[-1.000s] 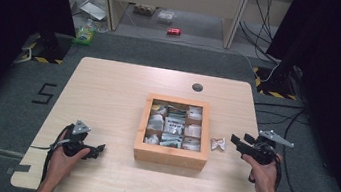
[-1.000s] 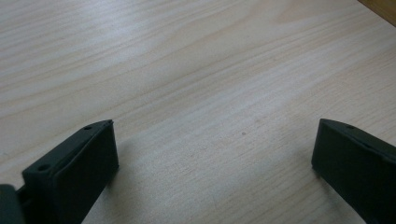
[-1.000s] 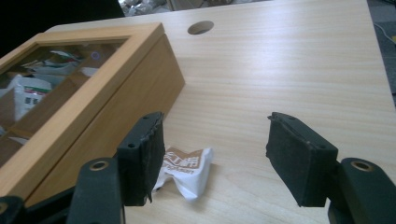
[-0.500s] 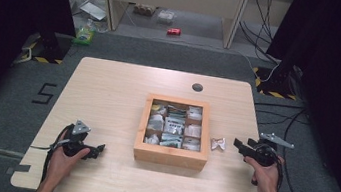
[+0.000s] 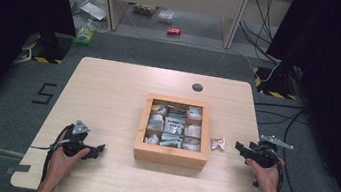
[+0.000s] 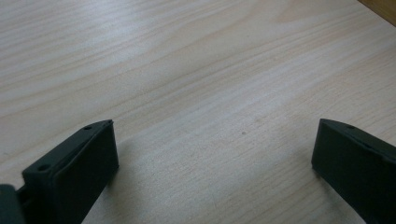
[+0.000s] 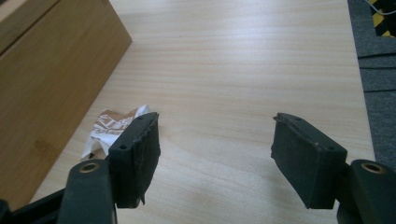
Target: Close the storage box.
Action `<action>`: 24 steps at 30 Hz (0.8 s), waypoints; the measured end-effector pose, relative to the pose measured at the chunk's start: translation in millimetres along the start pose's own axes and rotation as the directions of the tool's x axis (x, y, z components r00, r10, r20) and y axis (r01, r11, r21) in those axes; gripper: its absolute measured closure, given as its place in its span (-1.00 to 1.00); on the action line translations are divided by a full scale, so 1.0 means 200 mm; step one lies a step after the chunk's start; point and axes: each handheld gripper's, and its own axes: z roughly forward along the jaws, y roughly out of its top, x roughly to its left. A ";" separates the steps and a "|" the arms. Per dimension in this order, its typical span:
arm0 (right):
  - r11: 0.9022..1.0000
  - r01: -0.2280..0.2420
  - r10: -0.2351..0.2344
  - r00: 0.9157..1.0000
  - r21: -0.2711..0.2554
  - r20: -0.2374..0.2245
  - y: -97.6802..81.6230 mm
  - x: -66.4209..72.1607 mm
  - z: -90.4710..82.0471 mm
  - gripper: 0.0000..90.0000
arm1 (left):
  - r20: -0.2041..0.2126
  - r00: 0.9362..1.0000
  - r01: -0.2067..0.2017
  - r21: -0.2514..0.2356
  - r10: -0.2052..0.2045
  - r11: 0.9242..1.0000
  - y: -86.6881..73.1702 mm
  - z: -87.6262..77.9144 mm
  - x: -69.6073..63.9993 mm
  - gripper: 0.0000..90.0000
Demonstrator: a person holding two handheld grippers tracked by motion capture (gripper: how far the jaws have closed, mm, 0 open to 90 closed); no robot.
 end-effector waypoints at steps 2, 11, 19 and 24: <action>1.000 -0.001 0.001 1.000 0.005 0.002 0.00 -0.01 0.00 -0.27 | 0.000 1.000 0.000 0.000 0.000 1.000 0.00 0.00 0.00 -1.00; 1.000 0.001 -0.001 1.000 0.020 0.012 -0.02 -0.01 0.02 -0.29 | 0.000 1.000 0.000 0.000 0.000 1.000 0.00 0.00 0.00 -1.00; 0.999 0.012 -0.012 1.000 0.032 0.012 -0.03 0.00 0.04 -0.31 | 0.000 1.000 0.000 0.000 0.000 1.000 0.00 0.00 0.00 -1.00; 0.999 0.023 -0.023 1.000 0.039 0.008 -0.03 0.00 0.05 -0.33 | 0.000 1.000 0.000 0.000 0.000 1.000 0.00 0.00 0.00 -1.00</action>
